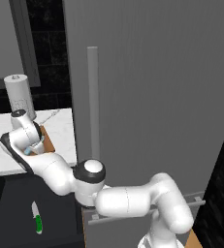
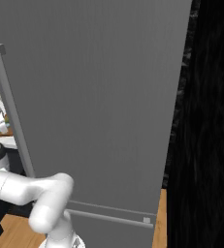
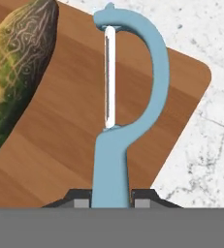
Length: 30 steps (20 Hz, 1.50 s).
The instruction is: Place the appropriate cutting tool for cutting the cucumber skin on the cutting board.
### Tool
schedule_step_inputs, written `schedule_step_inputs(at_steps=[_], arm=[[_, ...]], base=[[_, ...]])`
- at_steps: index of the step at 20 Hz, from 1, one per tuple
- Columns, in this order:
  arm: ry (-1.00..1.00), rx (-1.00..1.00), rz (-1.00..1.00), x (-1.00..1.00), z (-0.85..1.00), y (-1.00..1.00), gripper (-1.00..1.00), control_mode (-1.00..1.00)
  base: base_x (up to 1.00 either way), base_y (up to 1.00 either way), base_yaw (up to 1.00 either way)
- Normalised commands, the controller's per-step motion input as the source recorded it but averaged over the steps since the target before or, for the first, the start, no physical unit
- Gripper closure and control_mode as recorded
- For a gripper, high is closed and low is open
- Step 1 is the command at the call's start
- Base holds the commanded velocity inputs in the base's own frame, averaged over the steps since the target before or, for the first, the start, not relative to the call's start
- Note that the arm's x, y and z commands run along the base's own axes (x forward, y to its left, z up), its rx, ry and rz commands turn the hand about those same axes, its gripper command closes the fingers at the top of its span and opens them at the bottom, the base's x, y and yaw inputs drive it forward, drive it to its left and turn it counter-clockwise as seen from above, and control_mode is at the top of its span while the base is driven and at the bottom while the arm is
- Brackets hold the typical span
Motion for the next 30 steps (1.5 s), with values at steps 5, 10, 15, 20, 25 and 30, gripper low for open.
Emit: schedule_step_inputs(at_steps=[5, 10, 15, 20, 25, 30], arm=[[0.05, -0.05, -0.01, 0.2, -0.3, 0.1, 1.0, -1.0], [0.06, -0.03, 0.0, 0.2, -0.27, 0.08, -1.0, -1.0], [0.01, 0.0, 0.0, -0.26, -0.02, -0.01, -1.0, -1.0], [-0.01, 0.0, 0.0, -0.67, 0.29, -0.16, -1.0, -1.0], [0.0, 0.03, 0.0, -0.62, 0.41, -0.49, -1.0, -1.0], [-0.01, 0.05, 0.0, -0.61, 0.55, -0.56, -1.0, -1.0]], base=[[0.0, 0.0, 0.0], [0.0, 0.0, 0.0], [0.0, 0.0, 0.0], [0.0, 0.0, 0.0], [0.0, 0.0, 0.0], [0.0, 0.0, 0.0]])
